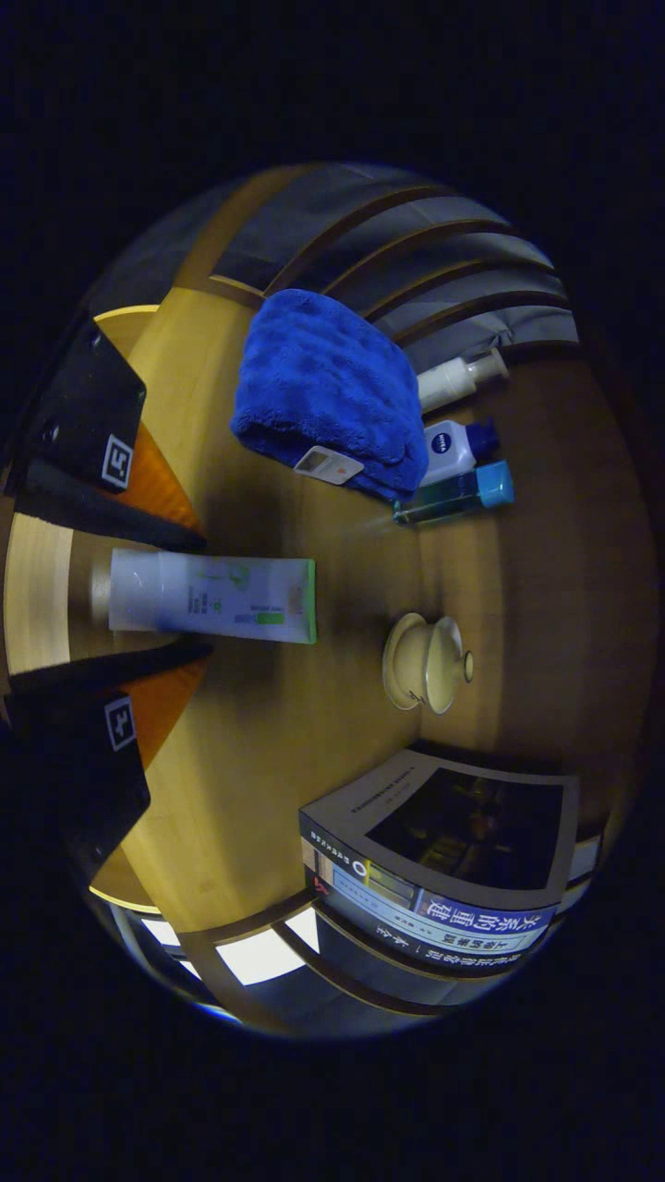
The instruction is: Pull open the drawer, take out the items inside it, and place them on the countertop above the cabinet.
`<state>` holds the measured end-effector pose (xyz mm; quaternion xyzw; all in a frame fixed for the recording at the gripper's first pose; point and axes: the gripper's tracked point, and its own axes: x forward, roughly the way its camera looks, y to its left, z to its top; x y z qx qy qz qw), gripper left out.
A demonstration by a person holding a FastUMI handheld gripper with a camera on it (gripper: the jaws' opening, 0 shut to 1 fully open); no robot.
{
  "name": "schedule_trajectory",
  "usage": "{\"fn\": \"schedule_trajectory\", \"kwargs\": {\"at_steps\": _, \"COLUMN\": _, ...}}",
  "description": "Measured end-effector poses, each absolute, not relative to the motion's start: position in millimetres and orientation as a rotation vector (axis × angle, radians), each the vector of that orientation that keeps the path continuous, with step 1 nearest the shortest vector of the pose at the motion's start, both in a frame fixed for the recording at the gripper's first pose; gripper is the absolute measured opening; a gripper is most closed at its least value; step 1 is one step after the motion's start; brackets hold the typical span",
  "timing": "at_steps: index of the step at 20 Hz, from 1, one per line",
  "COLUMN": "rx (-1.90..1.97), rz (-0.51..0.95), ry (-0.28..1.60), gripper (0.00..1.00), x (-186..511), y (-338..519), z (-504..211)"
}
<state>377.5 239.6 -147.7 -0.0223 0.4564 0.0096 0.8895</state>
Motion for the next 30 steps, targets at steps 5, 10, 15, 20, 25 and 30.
{"fn": "schedule_trajectory", "kwargs": {"at_steps": 5, "rx": -0.037, "rz": 0.015, "ry": 0.932, "gripper": 1.00, "x": 376, "y": 241, "z": -142}}
{"fn": "schedule_trajectory", "kwargs": {"at_steps": 10, "rx": -0.075, "rz": 0.020, "ry": 0.769, "gripper": 1.00, "x": 361, "y": 249, "z": -90}}
{"fn": "schedule_trajectory", "kwargs": {"at_steps": 15, "rx": -0.107, "rz": 0.069, "ry": 0.595, "gripper": 1.00, "x": 323, "y": 254, "z": -22}}
{"fn": "schedule_trajectory", "kwargs": {"at_steps": 20, "rx": -0.051, "rz": 0.160, "ry": 0.455, "gripper": 1.00, "x": 265, "y": 272, "z": 24}}
{"fn": "schedule_trajectory", "kwargs": {"at_steps": 25, "rx": 0.020, "rz": 0.235, "ry": 0.345, "gripper": 0.99, "x": 205, "y": 283, "z": 43}}
{"fn": "schedule_trajectory", "kwargs": {"at_steps": 30, "rx": 0.081, "rz": 0.171, "ry": 0.203, "gripper": 0.99, "x": 172, "y": 264, "z": 56}}
